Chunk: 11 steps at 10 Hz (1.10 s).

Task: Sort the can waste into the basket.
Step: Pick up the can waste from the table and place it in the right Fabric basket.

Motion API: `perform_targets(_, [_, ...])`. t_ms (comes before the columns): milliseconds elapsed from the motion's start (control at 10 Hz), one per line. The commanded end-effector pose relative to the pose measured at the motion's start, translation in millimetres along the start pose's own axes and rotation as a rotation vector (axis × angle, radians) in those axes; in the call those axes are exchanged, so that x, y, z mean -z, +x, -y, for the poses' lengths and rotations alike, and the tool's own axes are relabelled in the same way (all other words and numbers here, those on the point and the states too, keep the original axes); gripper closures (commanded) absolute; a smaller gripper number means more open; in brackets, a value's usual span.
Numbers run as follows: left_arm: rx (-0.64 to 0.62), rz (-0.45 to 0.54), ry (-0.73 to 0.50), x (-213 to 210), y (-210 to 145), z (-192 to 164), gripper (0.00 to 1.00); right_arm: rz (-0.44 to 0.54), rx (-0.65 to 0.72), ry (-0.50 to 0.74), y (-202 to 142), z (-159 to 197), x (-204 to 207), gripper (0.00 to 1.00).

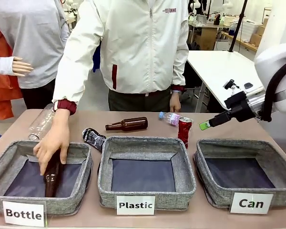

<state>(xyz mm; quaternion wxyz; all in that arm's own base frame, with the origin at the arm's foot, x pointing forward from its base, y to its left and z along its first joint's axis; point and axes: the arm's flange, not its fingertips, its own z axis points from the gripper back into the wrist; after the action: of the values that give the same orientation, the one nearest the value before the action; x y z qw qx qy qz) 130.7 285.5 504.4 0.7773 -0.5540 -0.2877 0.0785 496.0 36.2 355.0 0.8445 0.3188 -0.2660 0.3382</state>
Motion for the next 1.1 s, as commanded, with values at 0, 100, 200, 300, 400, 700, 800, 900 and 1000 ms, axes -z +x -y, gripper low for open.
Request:
perform_targets(0, [-0.107,-0.164,0.004,28.0,-7.8,-35.4,0.0,0.094,-0.088,-0.023,2.9,23.8,16.1,0.0])
perform_targets(100, [-0.158,-0.208,-0.015,41.1,-7.4,-46.7,0.0,0.075,-0.076,-0.019,3.4,40.1,24.4,0.0])
perform_targets(200, [-0.206,-0.231,-0.021,53.8,-8.1,-52.6,0.0,0.063,-0.085,0.045,1.5,52.7,30.3,0.0])
perform_targets(300, [-0.228,-0.24,-0.033,63.2,-8.5,-55.5,0.0,0.049,-0.102,0.079,1.2,57.5,33.0,0.0])
perform_targets(400, [-0.276,-0.241,-0.047,71.6,-8.7,-54.5,0.0,0.081,-0.101,0.085,2.0,54.4,35.9,0.0])
perform_targets(700, [-0.281,-0.248,-0.012,133.4,-19.0,-59.6,0.0,0.039,-0.069,0.062,-1.3,55.0,39.0,0.0])
perform_targets(800, [-0.296,-0.28,-0.047,90.6,-10.6,-66.6,0.0,0.039,-0.069,0.062,-1.3,55.0,39.0,0.0])
perform_targets(900, [-0.296,-0.28,-0.047,90.6,-10.6,-66.6,0.0,0.039,-0.069,0.062,-1.3,55.0,39.0,0.0])
perform_targets(1000, [-0.292,-0.279,-0.03,111.6,-13.7,-67.6,0.0,0.052,-0.058,0.065,-0.6,53.3,41.2,0.0])
